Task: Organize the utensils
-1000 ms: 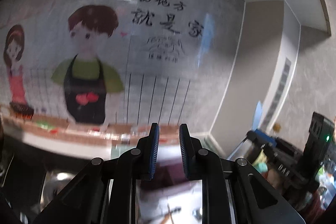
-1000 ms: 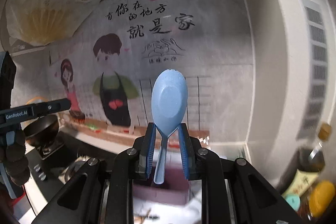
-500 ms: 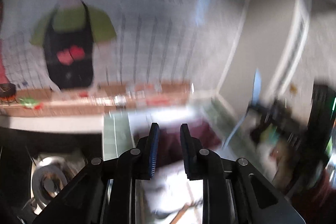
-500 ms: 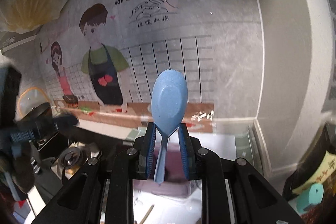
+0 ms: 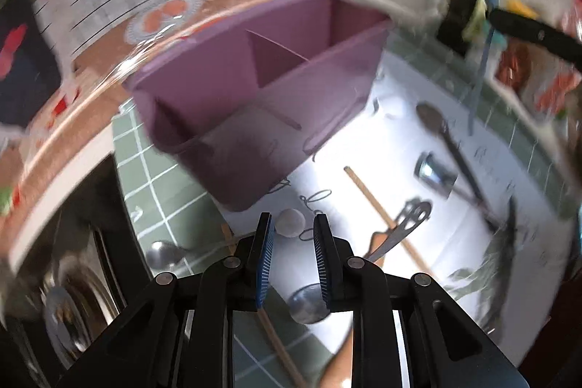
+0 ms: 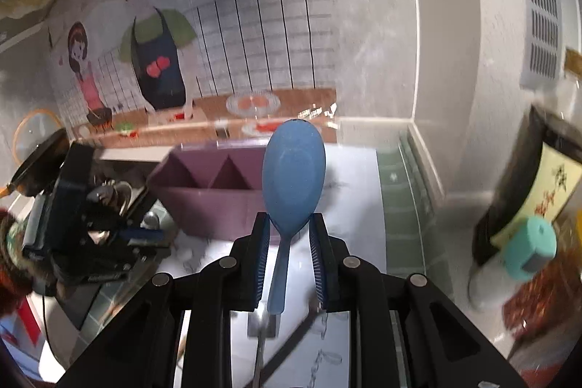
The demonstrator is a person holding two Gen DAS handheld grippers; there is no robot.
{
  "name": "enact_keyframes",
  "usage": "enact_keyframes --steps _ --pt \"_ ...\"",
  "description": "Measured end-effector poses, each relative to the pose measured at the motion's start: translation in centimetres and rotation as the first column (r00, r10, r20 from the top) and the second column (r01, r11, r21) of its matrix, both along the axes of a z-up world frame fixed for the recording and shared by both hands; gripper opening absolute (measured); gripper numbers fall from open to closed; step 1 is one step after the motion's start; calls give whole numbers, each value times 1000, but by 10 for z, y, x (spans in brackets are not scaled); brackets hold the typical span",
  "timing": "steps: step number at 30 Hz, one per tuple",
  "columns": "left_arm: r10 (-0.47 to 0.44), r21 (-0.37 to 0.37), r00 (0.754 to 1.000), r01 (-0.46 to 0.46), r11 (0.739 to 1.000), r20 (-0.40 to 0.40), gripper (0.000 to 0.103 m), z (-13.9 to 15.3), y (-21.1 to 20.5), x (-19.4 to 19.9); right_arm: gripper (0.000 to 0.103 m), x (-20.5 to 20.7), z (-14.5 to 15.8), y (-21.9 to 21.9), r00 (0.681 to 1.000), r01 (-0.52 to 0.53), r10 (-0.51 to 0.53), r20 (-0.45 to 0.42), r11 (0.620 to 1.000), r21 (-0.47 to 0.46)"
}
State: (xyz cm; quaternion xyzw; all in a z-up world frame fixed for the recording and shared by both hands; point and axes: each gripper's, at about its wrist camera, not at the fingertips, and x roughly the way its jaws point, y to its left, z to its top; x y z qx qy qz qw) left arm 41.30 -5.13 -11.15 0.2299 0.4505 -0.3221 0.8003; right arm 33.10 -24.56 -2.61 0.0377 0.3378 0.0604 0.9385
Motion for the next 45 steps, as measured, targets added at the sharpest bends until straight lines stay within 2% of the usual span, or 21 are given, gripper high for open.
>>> enact_keyframes --steps 4,8,11,17,19,20,21,23,25,27,29,31,33,34,35,36,39,41,44,45 --pt "-126 115 992 124 985 10 24 -13 -13 -1 20 -11 -6 1 1000 5 -5 -19 1000 -4" --pt "-175 150 984 177 973 -22 26 -20 -18 6 20 -19 -13 2 999 13 -13 -37 1000 -11" --pt "-180 185 983 181 966 -22 28 -26 -21 16 20 -23 -15 0 998 23 -23 -51 1000 -10" --pt "-109 152 994 112 982 -26 27 -29 -20 25 20 -30 -20 -1 997 39 -40 -63 999 -12" --pt "-84 115 996 87 990 -29 25 -25 -19 21 20 -32 -21 -2 997 44 -45 -63 999 -12" --pt "-61 94 998 63 994 -23 18 -23 -17 18 20 -33 -21 -2 997 45 -45 -62 999 -9" --pt "-16 67 1000 17 998 -10 10 -19 -15 15 20 -34 -20 -2 997 45 -45 -60 999 -6" --pt "71 14 997 -72 997 8 8 -9 -9 7 20 -34 -20 -1 997 46 -46 -60 999 -4" --pt "150 -71 989 -149 986 2 5 5 -2 -3 20 -35 -21 -1 997 42 -42 -60 999 -1" --pt "214 -165 977 -210 964 3 5 22 9 -13 20 -36 -21 0 997 39 -39 -61 999 2" --pt "219 -199 975 -211 957 22 5 30 15 -23 20 -37 -23 1 997 30 -29 -68 1000 1" --pt "181 -190 982 -167 968 59 8 34 18 -28 20 -38 -24 2 997 21 -21 -76 1000 0" --pt "118 -161 992 -109 981 47 12 28 14 -27 20 -39 -27 3 996 8 -7 -88 1000 2" --pt "88 -136 996 -83 987 30 16 23 13 -25 20 -40 -28 3 996 7 -7 -90 1000 4" --pt "70 -119 997 -68 991 12 26 17 11 -20 20 -41 -30 3 995 5 -4 -96 1000 10" --pt "62 -104 998 -63 993 -12 32 11 11 -16 20 -42 -31 3 995 3 -2 -100 1000 14" --pt "115 -95 992 -119 988 -41 32 -3 12 0 19 -43 -40 6 992 -14 15 -125 1000 8" --pt "130 -86 991 -133 987 -32 32 -6 12 7 15 -45 -48 9 988 -29 30 -153 1000 6" --pt "88 -41 995 -89 995 -42 32 -14 3 13 14 -46 -62 5 976 -33 42 -213 998 44" --pt "61 -5 997 -61 998 -39 32 -18 -3 14 14 -47 -65 4 974 -29 39 -223 998 47"
